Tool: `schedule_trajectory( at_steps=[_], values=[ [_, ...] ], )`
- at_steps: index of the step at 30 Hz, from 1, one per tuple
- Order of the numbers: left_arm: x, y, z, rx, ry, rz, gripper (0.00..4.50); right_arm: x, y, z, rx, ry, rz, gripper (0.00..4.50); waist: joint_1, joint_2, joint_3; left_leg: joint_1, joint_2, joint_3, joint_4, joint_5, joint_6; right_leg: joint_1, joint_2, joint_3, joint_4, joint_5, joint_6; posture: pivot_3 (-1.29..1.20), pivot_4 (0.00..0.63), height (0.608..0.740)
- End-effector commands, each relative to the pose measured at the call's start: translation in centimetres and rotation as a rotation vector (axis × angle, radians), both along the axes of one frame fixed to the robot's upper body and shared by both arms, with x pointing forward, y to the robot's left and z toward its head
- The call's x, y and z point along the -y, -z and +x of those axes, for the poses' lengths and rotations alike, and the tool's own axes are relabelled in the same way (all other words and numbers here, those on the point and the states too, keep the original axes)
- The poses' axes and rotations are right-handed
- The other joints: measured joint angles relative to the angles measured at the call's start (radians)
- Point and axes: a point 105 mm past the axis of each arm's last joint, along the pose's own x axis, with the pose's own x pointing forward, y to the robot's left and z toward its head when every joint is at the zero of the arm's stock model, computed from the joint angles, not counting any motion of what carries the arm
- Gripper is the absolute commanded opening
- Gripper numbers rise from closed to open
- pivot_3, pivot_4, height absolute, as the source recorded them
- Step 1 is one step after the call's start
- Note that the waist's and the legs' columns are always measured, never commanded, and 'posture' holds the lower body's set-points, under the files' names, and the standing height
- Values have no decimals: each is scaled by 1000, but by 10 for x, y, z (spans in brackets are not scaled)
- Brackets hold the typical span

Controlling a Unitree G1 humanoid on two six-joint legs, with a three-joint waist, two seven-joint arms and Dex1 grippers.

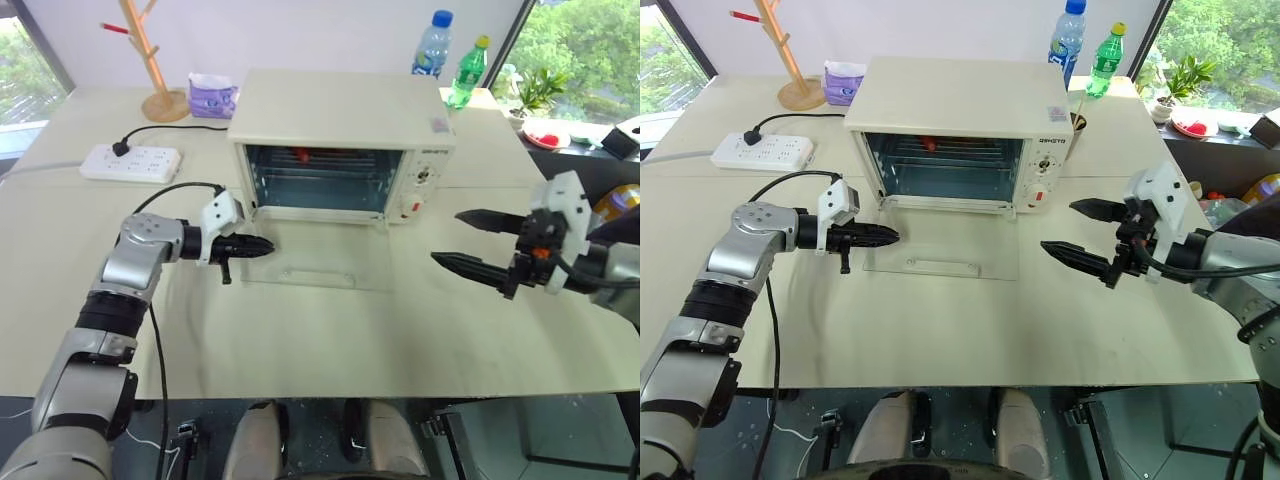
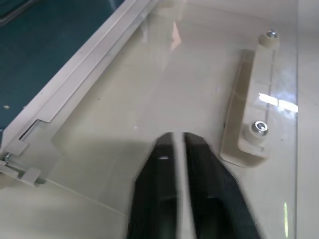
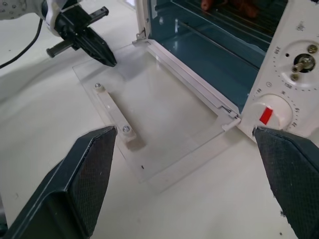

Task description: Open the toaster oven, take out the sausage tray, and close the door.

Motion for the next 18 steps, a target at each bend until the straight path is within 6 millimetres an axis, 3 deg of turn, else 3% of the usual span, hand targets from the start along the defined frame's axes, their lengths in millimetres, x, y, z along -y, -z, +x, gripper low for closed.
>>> schedule_trajectory(
  at_steps=[1, 5, 6, 11, 14, 18],
  values=[
    [-6, -30, -7, 11, -7, -96, 2291, -6, -12, 9, 77, 7, 5, 4500, -1, 0, 0, 0, 0, 0, 0, 0, 0, 0, 0, 0, 0, 0, 0, 0, 150, 722],
    [-10, -67, -21, 7, -14, -219, 4220, -27, -18, 18, 126, -4, -9, 4500, -3, 0, 0, -1, 1, 0, 0, 0, 0, -1, 0, 0, 0, 0, 0, 0, 150, 722],
    [-11, -76, -25, 9, -17, -240, 4406, -32, -19, 20, 141, -9, -16, 4500, -2, 0, 0, -1, 1, 0, 0, 0, 0, -1, 0, 0, 0, 0, 0, 0, 150, 722],
    [-17, -113, -44, 33, -27, -318, 4406, -57, -10, 39, 206, 1, -151, 4500, -1, 0, 0, -1, 0, 0, 0, 0, 0, -1, 0, 0, 0, 0, 0, 0, 150, 722],
    [-19, -118, -48, 62, -43, -300, 4406, -72, -10, 49, 240, 10, -151, 4500, -1, 0, 0, -1, 0, 0, 0, 0, 0, -1, 0, 0, 0, 0, 0, 0, 150, 722],
    [-18, -116, -54, 58, -45, -285, 4406, -81, -3, 80, 404, 80, -330, 4500, -1, 0, 0, -1, 0, 0, 0, 0, 0, -1, 0, 0, 0, 0, 0, 0, 150, 722]
  ],
)
